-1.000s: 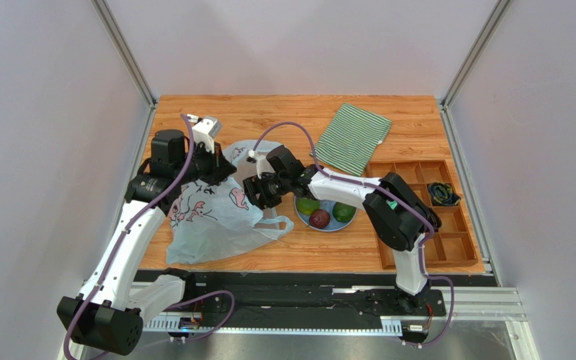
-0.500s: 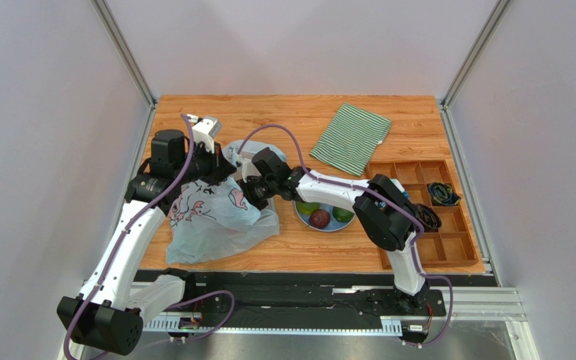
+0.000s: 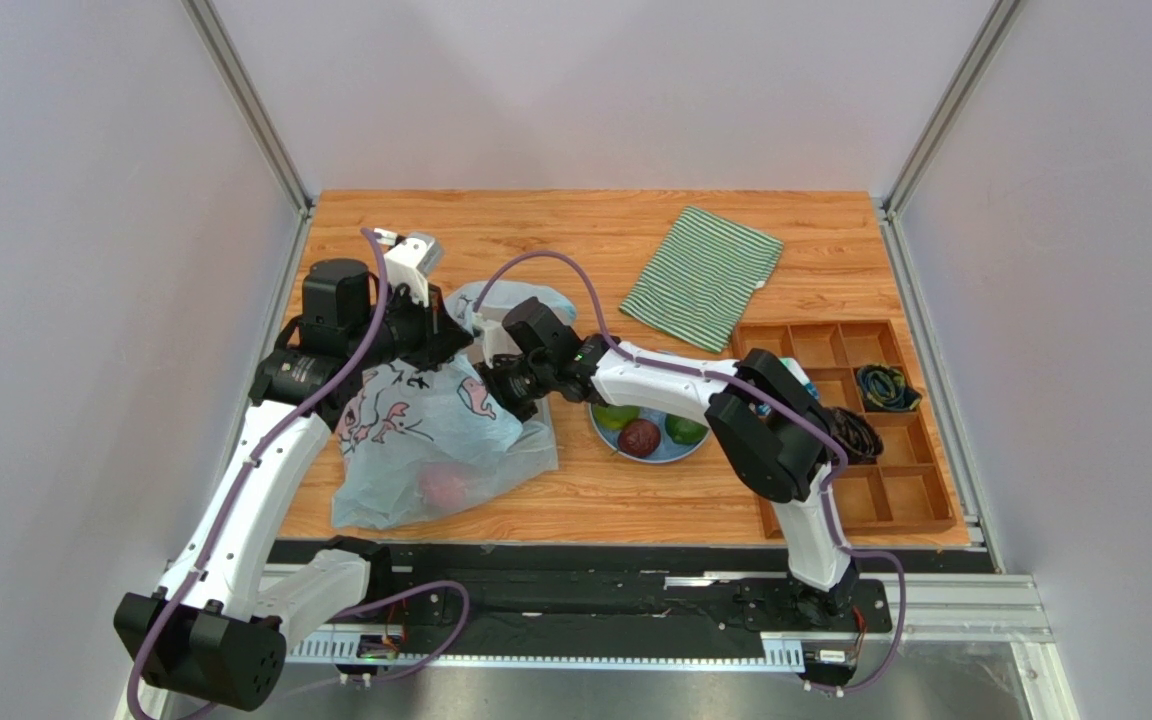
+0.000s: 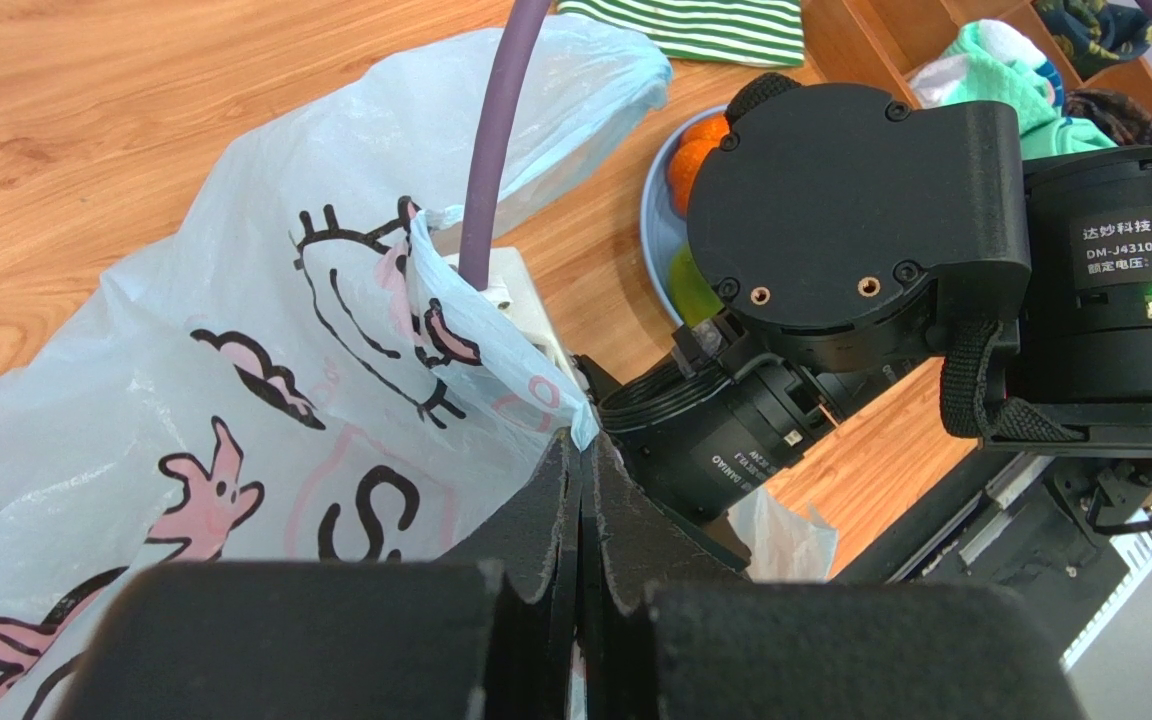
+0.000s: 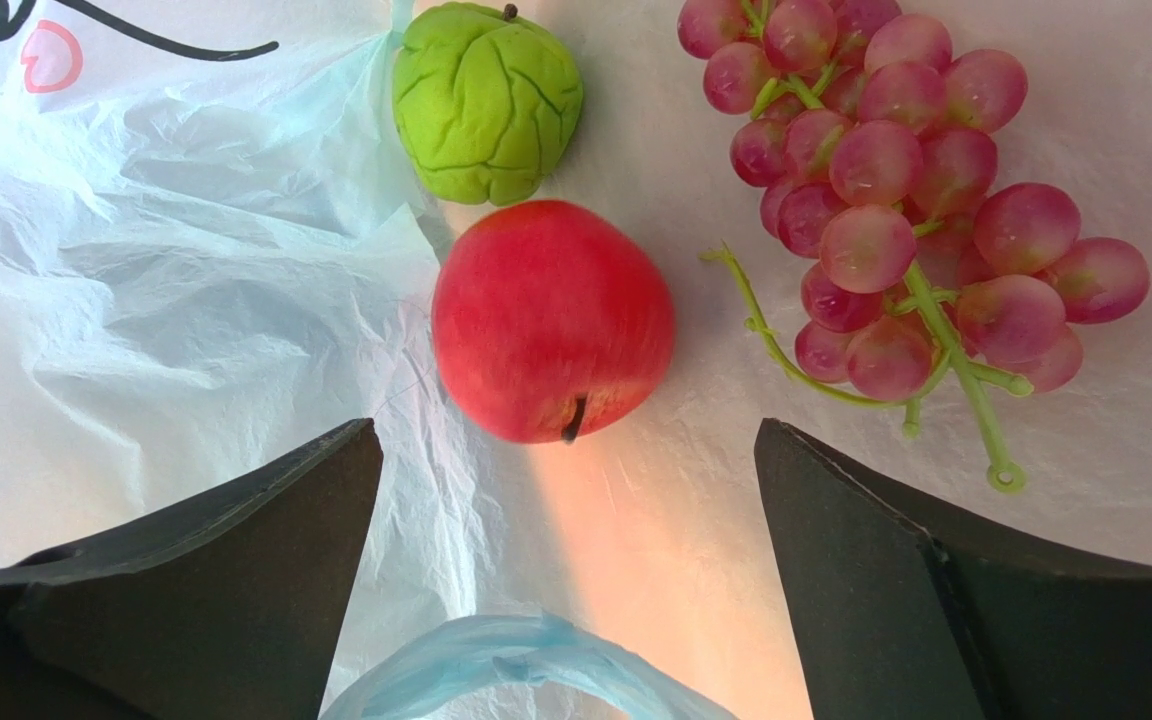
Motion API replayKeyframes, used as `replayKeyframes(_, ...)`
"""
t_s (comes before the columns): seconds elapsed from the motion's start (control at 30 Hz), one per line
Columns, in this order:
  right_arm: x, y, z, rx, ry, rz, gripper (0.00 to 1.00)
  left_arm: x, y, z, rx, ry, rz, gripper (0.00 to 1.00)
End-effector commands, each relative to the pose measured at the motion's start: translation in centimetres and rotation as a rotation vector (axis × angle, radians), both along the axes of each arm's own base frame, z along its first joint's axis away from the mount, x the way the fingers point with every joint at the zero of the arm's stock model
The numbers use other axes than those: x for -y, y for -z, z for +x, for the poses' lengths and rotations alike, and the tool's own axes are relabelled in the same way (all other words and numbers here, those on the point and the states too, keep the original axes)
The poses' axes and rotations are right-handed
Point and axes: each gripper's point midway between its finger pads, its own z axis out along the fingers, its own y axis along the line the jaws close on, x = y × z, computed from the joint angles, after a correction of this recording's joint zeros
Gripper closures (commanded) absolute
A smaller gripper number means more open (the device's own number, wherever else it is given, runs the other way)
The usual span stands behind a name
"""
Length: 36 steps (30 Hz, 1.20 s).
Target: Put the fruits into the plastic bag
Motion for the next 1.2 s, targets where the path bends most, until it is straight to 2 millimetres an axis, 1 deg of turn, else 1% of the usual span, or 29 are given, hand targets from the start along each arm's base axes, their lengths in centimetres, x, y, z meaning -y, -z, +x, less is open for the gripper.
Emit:
replayKeyframes(0.0, -0.5, -3.6, 0.7, 0.076, 0.009, 0.071, 0.01, 0.2, -1.7, 0.3, 0.052, 0.012, -0.015, 1.0)
replayKeyframes(0.07, -0.2, -3.7, 1.0, 0.09, 0.026, 0.067, 0.01, 0.2, -1.6, 0.3, 0.05, 0.012, -0.015, 1.0)
replayKeyframes(0.1, 0.0, -4.6, 1.3, 0.111, 0.037, 0.081, 0.02, 0.2, -1.6, 0.3, 0.049, 0.011, -0.013, 1.0)
replayKeyframes(0.2, 1.5, -5.2, 2.6, 0.132, 0.073, 0.09, 0.02, 0.1, -1.6, 0.3, 0.05, 0.007, -0.011, 1.0)
replayKeyframes(0.23, 2.4, -6.7, 3.5, 0.154, 0.099, 0.116, 0.02, 0.0, -1.5, 0.4, 0.049, 0.006, -0.01, 1.0)
replayKeyframes(0.27, 3.2, -6.5, 3.8, 0.151, 0.114, 0.11, 0.02, 0.1, -1.5, 0.3, 0.049, 0.008, -0.01, 1.0)
replayKeyframes(0.3, 3.9, -7.2, 4.3, 0.161, 0.126, 0.125, 0.02, 0.0, -1.5, 0.4, 0.048, 0.005, -0.009, 1.0)
replayKeyframes(0.33, 4.9, -8.4, 5.0, 0.18, 0.146, 0.142, 0.02, 0.0, -1.6, 0.4, 0.051, 0.005, -0.009, 1.0)
replayKeyframes(0.37, 5.4, -8.9, 5.1, 0.191, 0.152, 0.15, 0.02, 0.0, -1.5, 0.3, 0.048, 0.005, -0.009, 1.0)
replayKeyframes(0.43, 6.7, -8.7, 5.1, 0.214, 0.153, 0.13, 0.03, 0.0, -1.5, 0.4, 0.05, 0.001, -0.007, 1.0)
replayKeyframes(0.47, 7.2, -9.8, 4.9, 0.243, 0.153, 0.141, 0.03, -0.1, -1.5, 0.4, 0.048, 0.001, -0.007, 1.0)
replayKeyframes(0.5, 7.8, -9.2, 4.6, 0.255, 0.144, 0.117, 0.04, -0.1, -1.5, 0.4, 0.049, -0.001, -0.007, 1.0)
replayKeyframes(0.53, 8.2, -9.6, 4.3, 0.266, 0.14, 0.118, 0.04, 0.0, -1.4, 0.4, 0.046, 0.0, -0.007, 1.0)
replayKeyframes(0.57, 8.7, -10.7, 3.9, 0.289, 0.139, 0.134, 0.05, -0.1, -1.4, 0.5, 0.047, -0.003, -0.006, 1.0)
replayKeyframes(0.6, 9.2, -10.9, 3.6, 0.298, 0.14, 0.131, 0.06, -0.1, -1.4, 0.5, 0.046, -0.004, -0.005, 1.0)
replayKeyframes(0.67, 10.5, -10.8, 3.6, 0.321, 0.164, 0.109, 0.07, -0.1, -1.4, 0.5, 0.046, -0.005, -0.004, 1.0)
replayKeyframes(0.7, 11.7, -11.5, 4.0, 0.351, 0.212, 0.089, 0.08, -0.1, -1.3, 0.5, 0.044, -0.003, -0.004, 1.0)
replayKeyframes(0.73, 12.9, -11.0, 4.6, 0.353, 0.256, 0.057, 0.09, -0.1, -1.4, 0.5, 0.046, -0.005, -0.004, 1.0)
replayKeyframes(0.77, 13.9, -11.1, 5.2, 0.364, 0.298, 0.036, 0.12, -0.1, -1.4, 0.5, 0.046, -0.004, -0.005, 1.0)
replayKeyframes(0.83, 16.6, -10.9, 6.8, 0.381, 0.402, -0.021, 0.16, -0.1, -1.4, 0.5, 0.045, -0.005, -0.004, 1.0)
replayKeyframes(0.87, 17.6, -10.1, 7.0, 0.368, 0.432, -0.044, 0.2, -0.1, -1.3, 0.5, 0.045, -0.007, -0.003, 1.0)
replayKeyframes(0.9, 18.6, -9.8, 7.6, 0.367, 0.472, -0.061, 0.22, -0.1, -1.3, 0.5, 0.043, -0.007, -0.003, 1.0)
replayKeyframes(0.93, 20.2, -10.1, 8.5, 0.368, 0.529, -0.064, 0.23, -0.1, -1.3, 0.6, 0.043, -0.007, -0.003, 1.0)
replayKeyframes(0.97, 21.2, -9.2, 8.7, 0.34, 0.569, -0.084, 0.25, -0.1, -1.2, 0.6, 0.042, -0.008, -0.002, 1.0)
replayKeyframes(1.0, 22.7, -8.8, 9.7, 0.34, 0.634, -0.112, 0.27, -0.1, -1.3, 0.6, 0.043, -0.007, -0.003, 1.0)
replayKeyframes(1.03, 23.5, -8.6, 10.0, 0.34, 0.668, -0.124, 0.31, -0.1, -1.3, 0.6, 0.043, -0.009, -0.003, 1.0)
replayKeyframes(1.07, 24.1, -7.9, 10.1, 0.334, 0.694, -0.151, 0.33, -0.1, -1.2, 0.6, 0.041, -0.009, -0.003, 1.0)
replayKeyframes(1.1, 25.4, -7.2, 10.6, 0.337, 0.744, -0.203, 0.34, -0.1, -1.2, 0.6, 0.04, -0.009, -0.003, 1.0)
replayKeyframes(1.17, 26.2, -6.1, 10.9, 0.333, 0.768, -0.258, 0.35, -0.1, -1.1, 0.6, 0.037, -0.009, -0.002, 1.0)
